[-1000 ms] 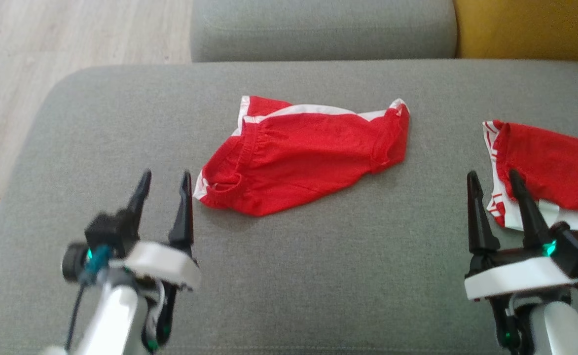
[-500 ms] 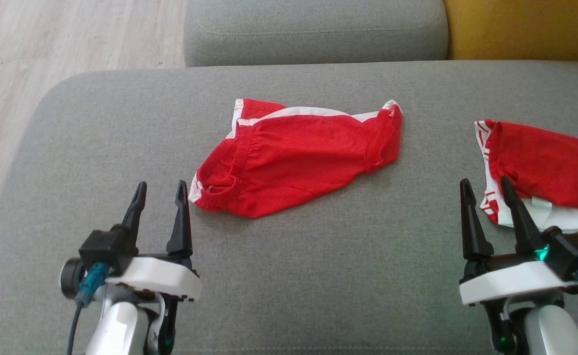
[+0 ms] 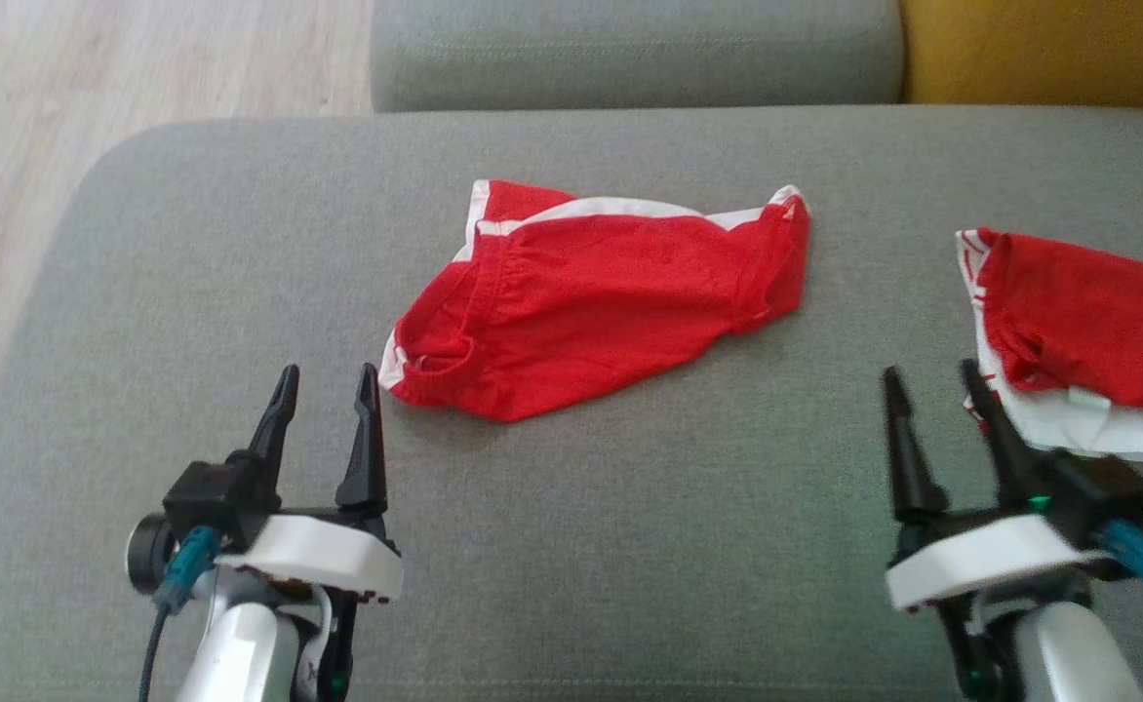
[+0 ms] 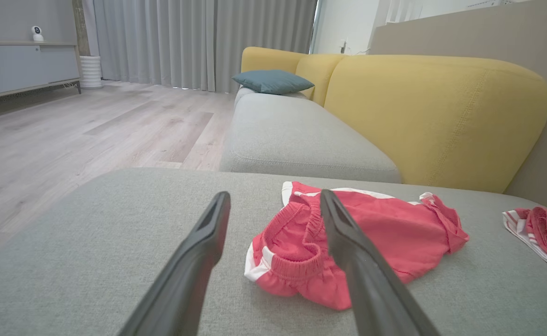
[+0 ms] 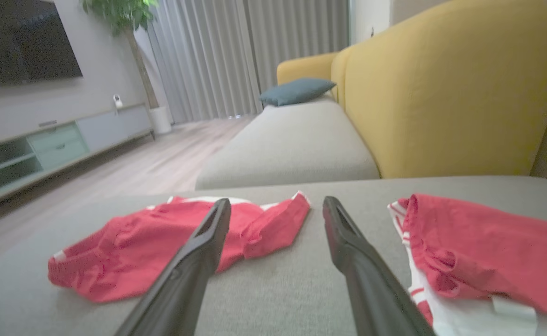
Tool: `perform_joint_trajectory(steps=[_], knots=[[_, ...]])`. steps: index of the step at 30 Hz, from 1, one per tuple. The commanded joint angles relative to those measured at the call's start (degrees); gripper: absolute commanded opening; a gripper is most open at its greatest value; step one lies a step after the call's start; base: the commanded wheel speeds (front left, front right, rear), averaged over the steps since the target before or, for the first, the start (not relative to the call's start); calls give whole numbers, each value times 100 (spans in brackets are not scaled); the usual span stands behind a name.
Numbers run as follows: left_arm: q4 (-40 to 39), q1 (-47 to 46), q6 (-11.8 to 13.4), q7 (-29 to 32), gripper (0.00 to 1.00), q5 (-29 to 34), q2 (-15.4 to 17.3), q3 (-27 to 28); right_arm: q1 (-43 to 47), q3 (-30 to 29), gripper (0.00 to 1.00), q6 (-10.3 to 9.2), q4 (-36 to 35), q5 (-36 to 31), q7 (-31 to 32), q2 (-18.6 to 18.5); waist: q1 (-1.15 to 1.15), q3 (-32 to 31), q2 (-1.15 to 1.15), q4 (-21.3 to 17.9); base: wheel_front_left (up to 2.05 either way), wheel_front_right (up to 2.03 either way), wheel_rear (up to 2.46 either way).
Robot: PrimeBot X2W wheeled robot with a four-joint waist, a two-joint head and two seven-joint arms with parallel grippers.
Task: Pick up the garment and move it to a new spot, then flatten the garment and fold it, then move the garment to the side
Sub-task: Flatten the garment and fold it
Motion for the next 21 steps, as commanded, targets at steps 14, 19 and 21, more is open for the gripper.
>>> perform_joint_trajectory(steps=[14,19,21], knots=[[-24,-767,-116,-45,100,-4,-67,-119,-1946,17,100,11,1970,-948,234,-21,0,934,0,895,0,0,0],[-15,-873,-64,-45,100,-131,-74,-222,-2515,-668,100,11,2825,-1206,172,-21,0,1112,0,1228,0,0,0],[-14,-890,-43,-45,100,-199,-74,-284,-2706,-906,100,11,3168,-1222,149,-21,0,1145,0,1338,0,0,0]])
